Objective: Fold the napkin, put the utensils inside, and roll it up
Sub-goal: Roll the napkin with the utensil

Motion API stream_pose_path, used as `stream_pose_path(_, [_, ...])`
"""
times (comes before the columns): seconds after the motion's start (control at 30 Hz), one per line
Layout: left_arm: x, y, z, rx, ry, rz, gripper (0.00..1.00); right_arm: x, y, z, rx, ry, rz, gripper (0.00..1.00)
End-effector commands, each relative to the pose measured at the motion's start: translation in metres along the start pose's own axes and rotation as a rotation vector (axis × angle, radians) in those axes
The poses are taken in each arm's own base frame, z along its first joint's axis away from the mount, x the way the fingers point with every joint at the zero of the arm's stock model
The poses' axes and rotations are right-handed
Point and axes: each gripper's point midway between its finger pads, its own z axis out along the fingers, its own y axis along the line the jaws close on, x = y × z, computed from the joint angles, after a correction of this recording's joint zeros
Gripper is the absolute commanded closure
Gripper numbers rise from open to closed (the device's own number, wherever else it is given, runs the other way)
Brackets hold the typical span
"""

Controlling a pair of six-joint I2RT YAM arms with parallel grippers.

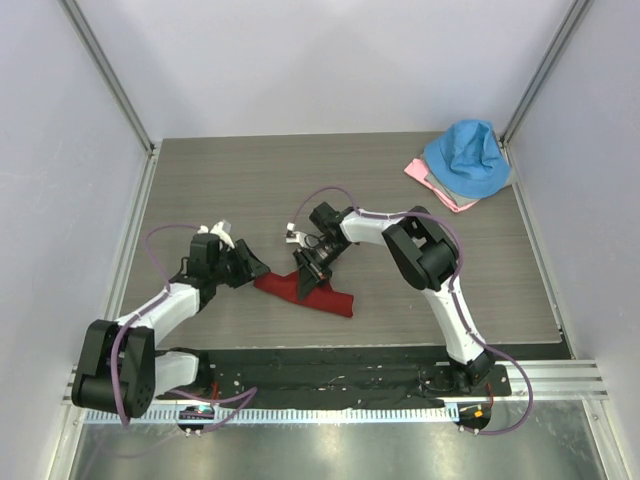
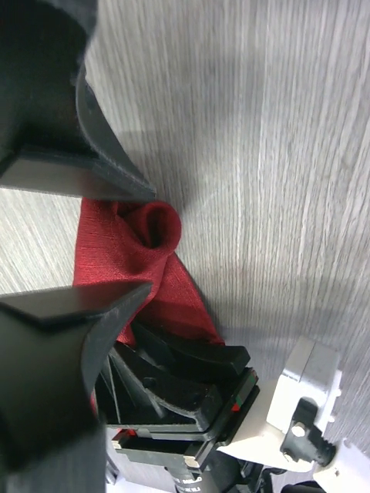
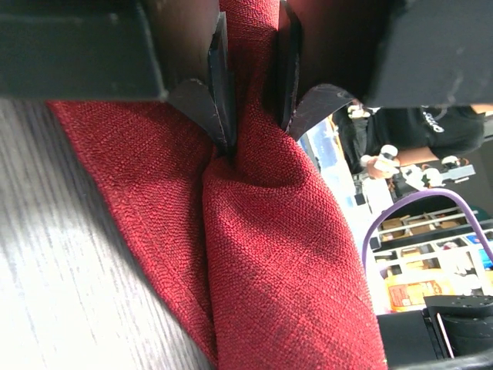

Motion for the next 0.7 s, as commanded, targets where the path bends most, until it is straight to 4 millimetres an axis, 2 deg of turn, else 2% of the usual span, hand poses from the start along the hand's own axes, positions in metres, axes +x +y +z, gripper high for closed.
stream_pose_path(0.0, [-0.004,-0.018,0.007,0.097,-0.021,0.018,0.55,0.007,-0.019,0.004,0.054,0.026,0.063,0.71])
stream_pose_path(0.13, [0.005,-0.009,0.013,0.067,0.011,0.001,0.71,0.001,-0.018,0.001,0.068,0.009,0.058,0.69])
stream_pose_path(0.17, [0.005,-0.006,0.014,0.051,0.013,-0.003,0.80,-0.003,-0.016,-0.002,0.086,0.000,0.045,0.68])
stream_pose_path(0.2, [0.007,-0.003,0.015,0.032,0.028,-0.009,0.84,-0.007,-0.015,-0.005,0.101,-0.016,0.038,0.61])
stream_pose_path(0.27, [0.008,0.003,0.017,-0.004,0.041,-0.018,0.95,-0.018,-0.005,-0.015,0.144,-0.059,0.005,0.55])
stream_pose_path(0.3, [0.006,0.003,0.018,-0.010,0.043,-0.020,0.97,-0.023,0.000,-0.019,0.157,-0.077,-0.014,0.50])
stream_pose_path(0.37, [0.012,0.008,0.019,-0.038,0.076,-0.030,1.00,-0.033,0.010,-0.028,0.190,-0.124,-0.056,0.46])
stream_pose_path(0.47, [0.013,0.010,0.020,-0.059,0.104,-0.039,1.00,-0.051,0.026,-0.051,0.306,-0.219,-0.172,0.41])
stream_pose_path(0.5, [0.009,0.007,0.022,-0.056,0.105,-0.037,1.00,-0.055,0.029,-0.063,0.407,-0.265,-0.227,0.41])
stream_pose_path(0.57, [0.014,0.010,0.021,-0.079,0.138,-0.045,1.00,-0.063,0.043,-0.063,0.472,-0.313,-0.349,0.39])
stream_pose_path(0.6, [0.012,0.010,0.022,-0.086,0.142,-0.047,1.00,-0.056,0.040,-0.063,0.517,-0.319,-0.388,0.38])
stream_pose_path(0.63, [0.012,0.010,0.021,-0.090,0.148,-0.052,1.00,-0.060,0.054,-0.068,0.579,-0.369,-0.452,0.35])
stream_pose_path(0.67, [0.012,0.010,0.021,-0.101,0.159,-0.060,1.00,-0.067,0.059,-0.072,0.622,-0.413,-0.530,0.34])
